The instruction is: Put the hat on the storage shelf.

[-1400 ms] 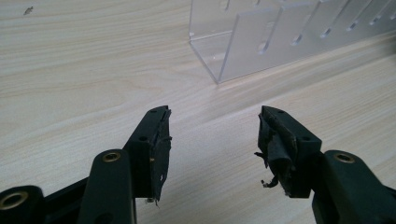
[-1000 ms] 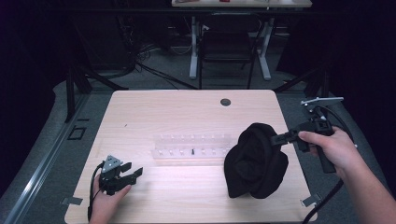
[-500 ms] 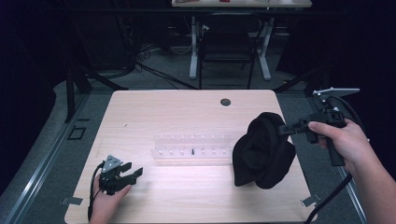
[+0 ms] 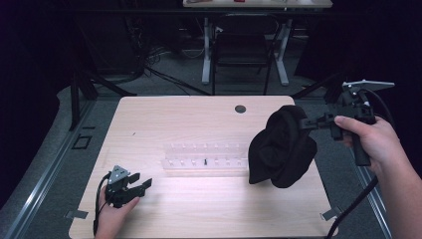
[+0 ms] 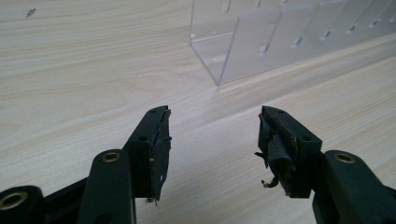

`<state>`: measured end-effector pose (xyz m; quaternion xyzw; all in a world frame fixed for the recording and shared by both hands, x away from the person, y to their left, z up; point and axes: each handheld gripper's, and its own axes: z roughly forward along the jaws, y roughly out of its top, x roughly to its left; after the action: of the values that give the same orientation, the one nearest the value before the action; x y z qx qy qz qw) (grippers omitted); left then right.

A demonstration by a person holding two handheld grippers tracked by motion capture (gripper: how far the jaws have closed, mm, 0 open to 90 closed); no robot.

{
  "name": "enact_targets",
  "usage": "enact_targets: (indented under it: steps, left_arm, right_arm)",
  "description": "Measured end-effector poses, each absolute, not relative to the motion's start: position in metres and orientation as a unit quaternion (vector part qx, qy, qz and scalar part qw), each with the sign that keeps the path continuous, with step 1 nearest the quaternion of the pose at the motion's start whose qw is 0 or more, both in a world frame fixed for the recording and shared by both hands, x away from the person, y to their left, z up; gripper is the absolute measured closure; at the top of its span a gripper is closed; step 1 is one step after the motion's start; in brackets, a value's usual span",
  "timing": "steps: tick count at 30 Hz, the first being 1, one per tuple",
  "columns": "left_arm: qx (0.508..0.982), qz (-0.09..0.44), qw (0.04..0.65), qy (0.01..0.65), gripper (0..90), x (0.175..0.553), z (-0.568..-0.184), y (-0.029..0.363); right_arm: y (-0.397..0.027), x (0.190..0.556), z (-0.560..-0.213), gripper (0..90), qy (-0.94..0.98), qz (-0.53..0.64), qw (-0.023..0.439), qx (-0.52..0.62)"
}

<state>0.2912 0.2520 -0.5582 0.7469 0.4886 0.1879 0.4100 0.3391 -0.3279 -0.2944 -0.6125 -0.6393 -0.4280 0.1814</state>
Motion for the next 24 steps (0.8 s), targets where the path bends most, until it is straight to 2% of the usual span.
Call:
enact_targets:
  steps: [16,24]
  left_arm:
    - [0.747,0.186,0.411,0.489,44.0,0.291,-0.558,0.252]
    - [0.745,0.188,0.413,0.489,43.9,0.292,-0.558,0.252]
  right_arm:
    - [-0.313,0.354,-0.279,88.4,-0.637,-0.434,0.179,-0.611]
    - [-0.293,0.368,-0.276,88.4,-0.63,-0.449,0.192,-0.604]
